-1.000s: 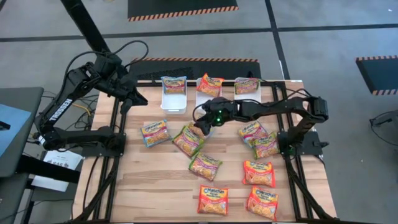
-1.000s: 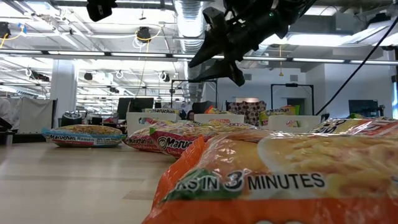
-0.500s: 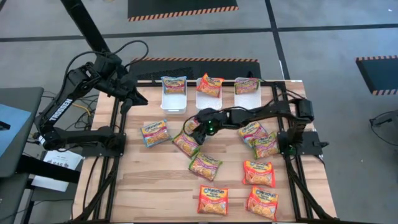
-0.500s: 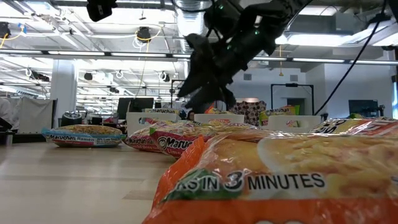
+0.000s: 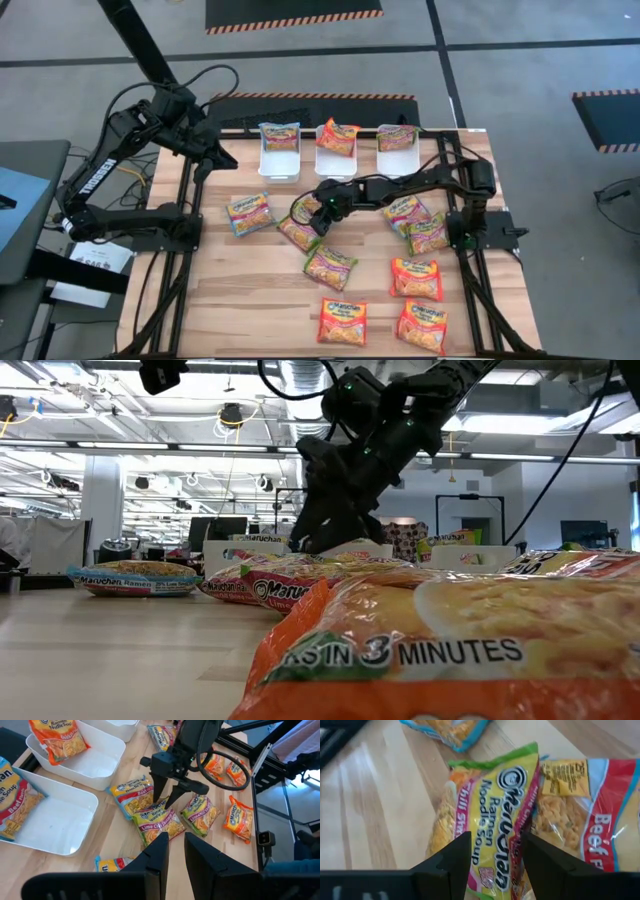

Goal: Sort Maruchan noodles
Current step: Put the green noodle pack into the right white bin

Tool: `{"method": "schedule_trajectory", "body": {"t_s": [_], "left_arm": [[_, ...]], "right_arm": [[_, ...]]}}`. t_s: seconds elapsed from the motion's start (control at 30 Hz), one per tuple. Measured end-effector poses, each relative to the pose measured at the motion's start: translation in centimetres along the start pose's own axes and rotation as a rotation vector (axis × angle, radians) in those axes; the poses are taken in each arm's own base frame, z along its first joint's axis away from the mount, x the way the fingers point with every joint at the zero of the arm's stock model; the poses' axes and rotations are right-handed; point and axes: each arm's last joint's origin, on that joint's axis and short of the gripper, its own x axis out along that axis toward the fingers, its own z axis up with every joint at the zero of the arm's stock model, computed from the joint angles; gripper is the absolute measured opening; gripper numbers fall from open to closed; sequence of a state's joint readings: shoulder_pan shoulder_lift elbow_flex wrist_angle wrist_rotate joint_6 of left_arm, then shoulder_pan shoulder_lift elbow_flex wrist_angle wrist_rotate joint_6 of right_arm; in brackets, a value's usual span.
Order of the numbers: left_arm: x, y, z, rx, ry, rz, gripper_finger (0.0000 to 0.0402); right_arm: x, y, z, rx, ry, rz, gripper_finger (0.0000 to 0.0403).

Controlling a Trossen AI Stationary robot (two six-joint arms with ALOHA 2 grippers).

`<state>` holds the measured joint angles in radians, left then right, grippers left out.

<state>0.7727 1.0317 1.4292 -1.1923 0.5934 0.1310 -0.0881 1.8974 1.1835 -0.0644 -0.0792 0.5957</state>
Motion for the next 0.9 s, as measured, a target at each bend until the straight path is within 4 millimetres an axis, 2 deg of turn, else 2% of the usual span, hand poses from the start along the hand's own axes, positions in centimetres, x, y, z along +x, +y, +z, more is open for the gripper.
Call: {"method": "schedule_trajectory", "body": {"t_s": [0.43, 0.57, 0.9], "left_arm": [[0.0, 0.0, 0.0, 0.008, 0.0, -0.001, 0.0047], [0.0, 0.0, 0.0, 0.008, 0.0, -0.001, 0.0047], [0.0, 0.0, 0.0, 0.007, 0.0, 0.001, 0.0047]], "right_arm": [[0.3, -0.2, -0.9, 0.031, 0.059, -0.05, 0.0198], [1.2, -0.7, -1.4, 0.065, 0.089, -0.049, 0.0198], [4.2, 0.2, -1.6, 0.085, 0.168, -0.018, 0.0193]]}}
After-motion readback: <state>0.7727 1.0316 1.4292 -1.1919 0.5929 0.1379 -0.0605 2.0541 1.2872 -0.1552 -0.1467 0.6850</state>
